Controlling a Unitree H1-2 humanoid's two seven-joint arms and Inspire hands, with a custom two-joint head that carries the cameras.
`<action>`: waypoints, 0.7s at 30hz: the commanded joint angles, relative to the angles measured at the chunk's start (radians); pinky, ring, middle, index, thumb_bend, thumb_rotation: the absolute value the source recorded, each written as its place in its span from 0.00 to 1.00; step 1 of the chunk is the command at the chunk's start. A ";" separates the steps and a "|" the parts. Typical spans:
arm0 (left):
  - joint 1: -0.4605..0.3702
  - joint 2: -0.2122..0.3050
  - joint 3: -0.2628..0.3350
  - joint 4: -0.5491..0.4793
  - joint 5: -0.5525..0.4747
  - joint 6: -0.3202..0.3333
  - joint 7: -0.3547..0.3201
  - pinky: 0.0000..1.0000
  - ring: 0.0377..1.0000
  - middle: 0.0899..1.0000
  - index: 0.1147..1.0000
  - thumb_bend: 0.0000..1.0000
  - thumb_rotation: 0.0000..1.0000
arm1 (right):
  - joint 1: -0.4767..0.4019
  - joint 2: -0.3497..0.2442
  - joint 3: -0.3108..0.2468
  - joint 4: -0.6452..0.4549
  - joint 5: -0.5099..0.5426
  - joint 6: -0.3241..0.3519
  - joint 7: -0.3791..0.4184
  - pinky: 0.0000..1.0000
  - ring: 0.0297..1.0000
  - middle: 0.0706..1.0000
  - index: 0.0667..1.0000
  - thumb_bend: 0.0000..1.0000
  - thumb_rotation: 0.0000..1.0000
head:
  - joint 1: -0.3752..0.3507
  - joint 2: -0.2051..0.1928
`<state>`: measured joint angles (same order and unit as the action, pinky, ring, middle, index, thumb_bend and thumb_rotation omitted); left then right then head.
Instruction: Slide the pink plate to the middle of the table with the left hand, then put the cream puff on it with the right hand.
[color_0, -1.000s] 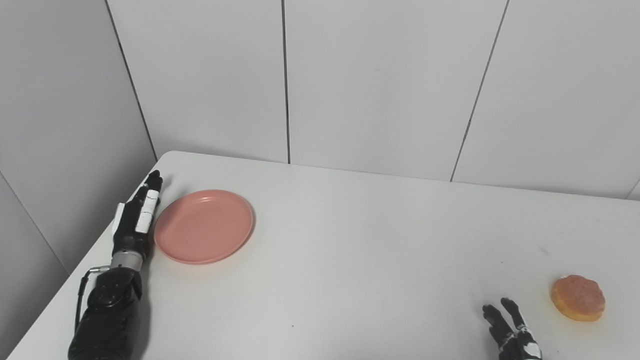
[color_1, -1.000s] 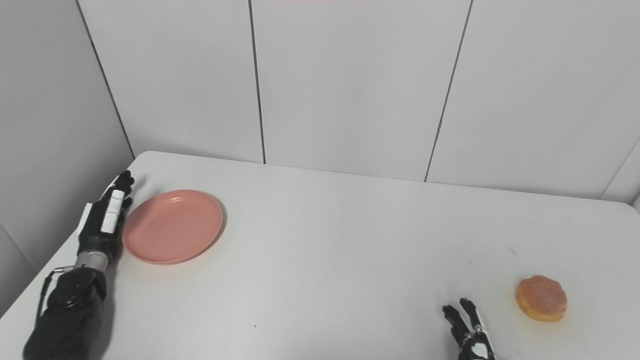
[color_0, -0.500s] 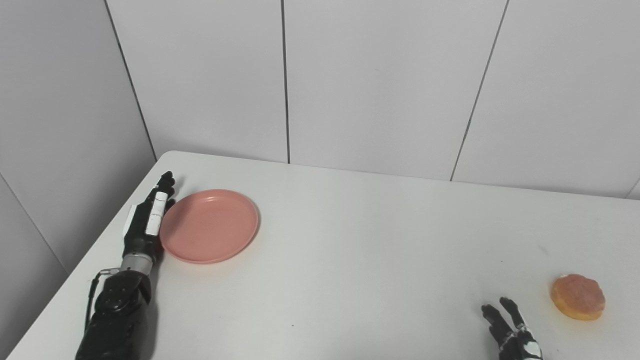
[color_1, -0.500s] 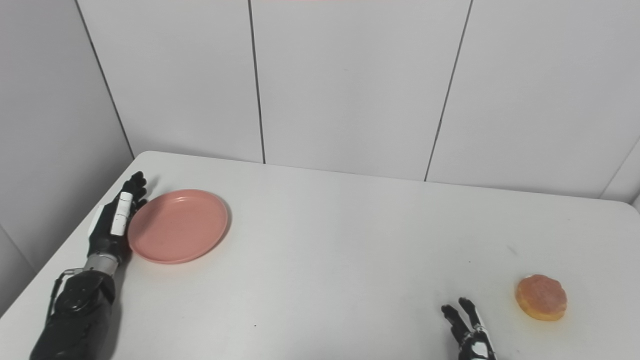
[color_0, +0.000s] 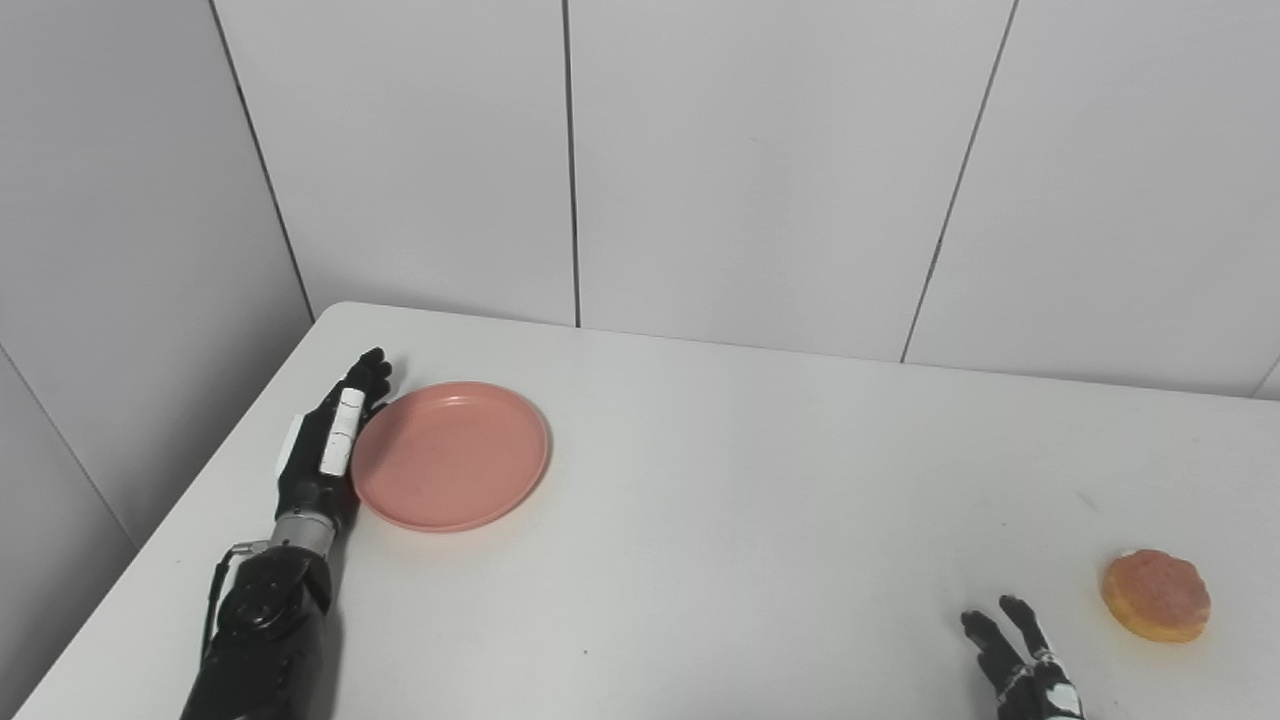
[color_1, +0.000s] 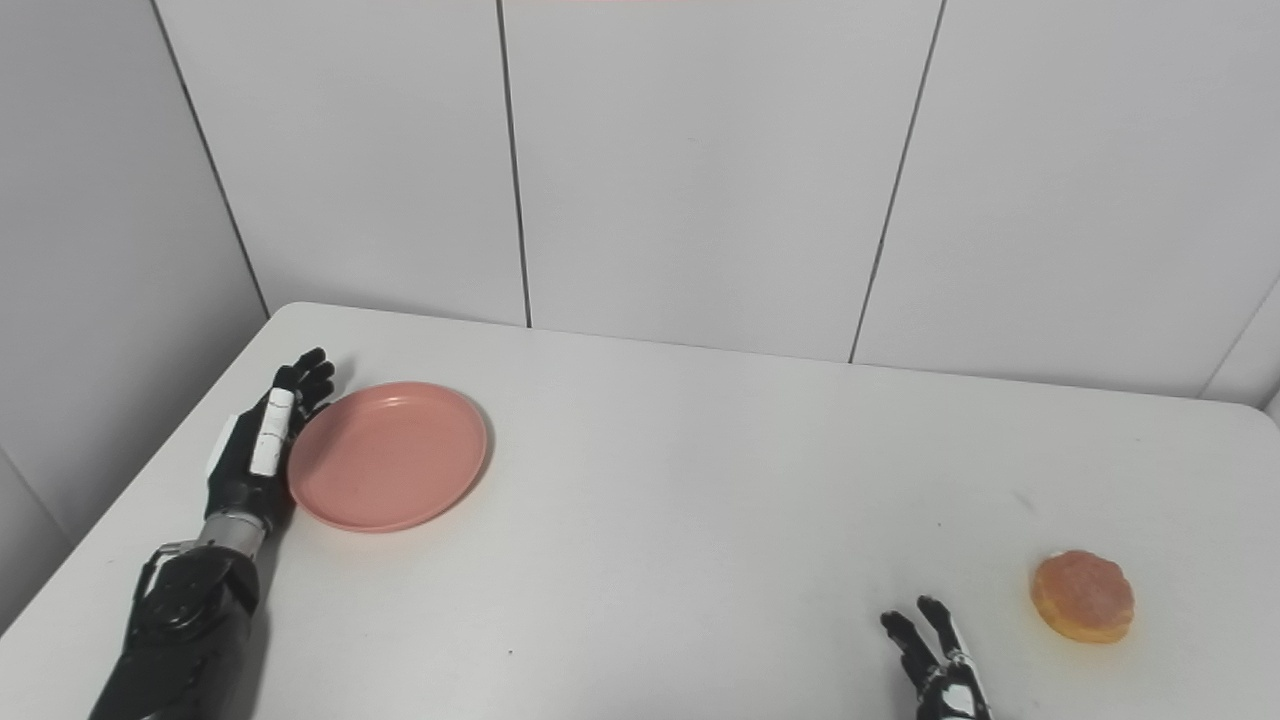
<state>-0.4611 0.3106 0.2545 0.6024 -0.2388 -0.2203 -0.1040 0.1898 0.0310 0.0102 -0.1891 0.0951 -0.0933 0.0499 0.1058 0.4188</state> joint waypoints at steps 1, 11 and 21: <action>-0.006 -0.016 -0.017 -0.034 -0.004 0.013 -0.011 0.91 0.93 0.90 0.84 0.89 0.88 | 0.045 0.001 0.022 0.027 -0.003 0.069 0.009 0.97 0.89 0.81 0.89 0.67 1.00 | -0.002 0.002; 0.006 -0.089 -0.035 -0.092 0.001 0.061 0.015 0.90 0.93 0.91 0.85 0.89 0.87 | 0.049 0.001 0.028 0.018 -0.003 0.076 0.006 0.97 0.89 0.80 0.89 0.67 1.00 | -0.007 0.007; -0.004 -0.147 -0.063 -0.109 0.011 0.090 0.037 0.90 0.92 0.89 0.83 0.88 0.86 | 0.050 0.005 0.037 0.010 0.002 0.095 0.003 0.97 0.89 0.79 0.89 0.68 1.00 | -0.018 0.010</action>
<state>-0.4596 0.1655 0.1941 0.4972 -0.2332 -0.1471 -0.0672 0.1928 0.0311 0.0247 -0.1990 0.0927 -0.0802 0.0420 0.0874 0.4280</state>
